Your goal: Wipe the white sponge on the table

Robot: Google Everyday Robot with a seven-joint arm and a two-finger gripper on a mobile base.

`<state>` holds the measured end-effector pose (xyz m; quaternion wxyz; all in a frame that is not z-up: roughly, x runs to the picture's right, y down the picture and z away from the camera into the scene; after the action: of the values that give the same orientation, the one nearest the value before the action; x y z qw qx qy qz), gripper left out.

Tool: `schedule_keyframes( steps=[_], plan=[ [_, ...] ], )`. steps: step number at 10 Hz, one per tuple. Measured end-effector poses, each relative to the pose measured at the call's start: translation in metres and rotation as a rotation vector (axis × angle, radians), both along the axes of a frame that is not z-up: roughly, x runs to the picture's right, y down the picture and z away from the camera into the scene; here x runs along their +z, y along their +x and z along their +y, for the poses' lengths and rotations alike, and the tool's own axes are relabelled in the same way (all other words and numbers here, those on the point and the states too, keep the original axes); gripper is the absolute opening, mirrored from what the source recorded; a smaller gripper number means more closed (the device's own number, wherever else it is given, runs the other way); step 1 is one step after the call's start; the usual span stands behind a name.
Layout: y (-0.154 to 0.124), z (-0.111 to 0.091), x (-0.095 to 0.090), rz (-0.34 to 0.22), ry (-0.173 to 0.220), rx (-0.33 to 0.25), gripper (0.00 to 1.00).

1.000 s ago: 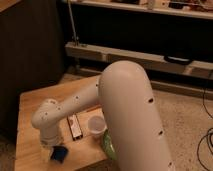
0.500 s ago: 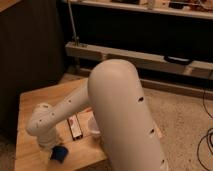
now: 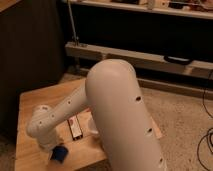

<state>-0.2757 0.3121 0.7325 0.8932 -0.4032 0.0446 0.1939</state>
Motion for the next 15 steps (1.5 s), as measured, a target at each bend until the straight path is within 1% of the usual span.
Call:
schedule_keyframes(
  steps=[1,2,3,4,5,9,11,12,13,14,15],
  plan=[
    [0.0,0.0,0.001,0.002,-0.004,0.003,0.7],
    [-0.001,-0.001,0.002,0.007,-0.009,0.008,0.67],
    [0.0,-0.001,0.003,0.014,-0.014,0.011,0.59],
    [0.001,-0.002,0.004,0.024,-0.02,0.01,0.49],
    [0.002,-0.002,0.005,0.027,-0.026,0.009,0.45],
    [0.006,0.001,0.008,0.04,-0.042,0.003,0.45],
    [0.01,0.0,0.008,0.045,-0.038,0.002,0.45],
    [0.012,-0.001,0.006,0.049,-0.034,0.005,0.48],
    [0.013,-0.003,0.006,0.049,-0.023,0.005,0.57],
    [0.014,-0.005,0.004,0.051,-0.017,0.007,0.69],
    [0.014,-0.005,0.003,0.05,-0.012,0.012,0.77]
  ],
)
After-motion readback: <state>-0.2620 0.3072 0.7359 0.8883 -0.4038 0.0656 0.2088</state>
